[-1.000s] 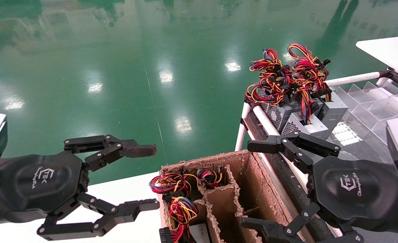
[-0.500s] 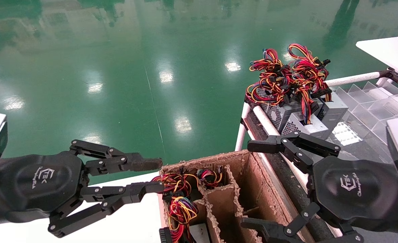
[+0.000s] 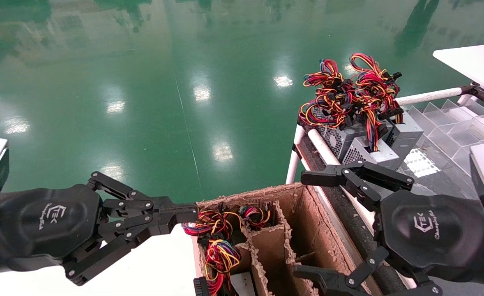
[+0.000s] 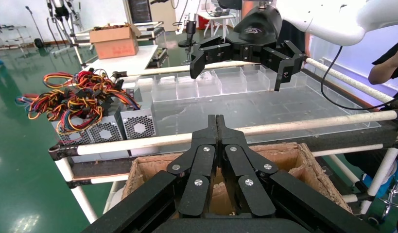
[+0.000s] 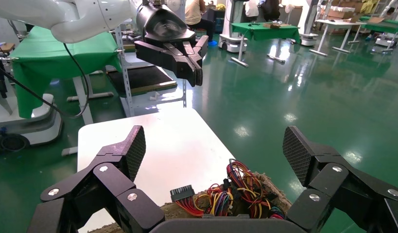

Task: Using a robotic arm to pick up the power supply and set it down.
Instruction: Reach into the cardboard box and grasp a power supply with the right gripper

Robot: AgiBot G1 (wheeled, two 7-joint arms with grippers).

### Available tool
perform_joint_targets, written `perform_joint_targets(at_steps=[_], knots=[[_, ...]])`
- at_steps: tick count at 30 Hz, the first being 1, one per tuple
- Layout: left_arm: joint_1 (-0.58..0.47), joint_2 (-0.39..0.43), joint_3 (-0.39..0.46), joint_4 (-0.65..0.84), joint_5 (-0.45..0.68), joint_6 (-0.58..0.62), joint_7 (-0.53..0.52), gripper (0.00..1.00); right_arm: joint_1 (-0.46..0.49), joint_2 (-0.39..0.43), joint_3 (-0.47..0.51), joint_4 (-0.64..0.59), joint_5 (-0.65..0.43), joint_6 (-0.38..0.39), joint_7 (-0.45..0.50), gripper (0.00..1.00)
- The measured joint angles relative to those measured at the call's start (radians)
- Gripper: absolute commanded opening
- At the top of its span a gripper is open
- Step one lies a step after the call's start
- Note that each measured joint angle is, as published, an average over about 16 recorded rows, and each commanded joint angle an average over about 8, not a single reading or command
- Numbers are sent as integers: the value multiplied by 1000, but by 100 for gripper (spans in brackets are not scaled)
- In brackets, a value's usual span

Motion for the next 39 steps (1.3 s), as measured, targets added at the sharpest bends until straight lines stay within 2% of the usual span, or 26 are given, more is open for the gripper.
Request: perform_joint_targets(at_steps=[3, 4, 26, 33, 39], knots=[[0, 0, 0, 0, 0, 0, 0, 92, -3, -2, -1, -8, 0, 0, -2, 100], [0, 0, 0, 0, 0, 0, 0, 100, -4, -4, -1, -12, -1, 0, -4, 100], [0, 0, 0, 1, 0, 0, 1, 100, 7, -69, -57, -191, -96, 25, -38, 100], [-1, 0, 1, 1, 0, 0, 1, 100, 53, -143, -103, -258, -170, 43, -59, 100], [-1, 0, 1, 2, 0, 0, 1, 100, 135, -250, -167, -378, -260, 33, -91, 100]])
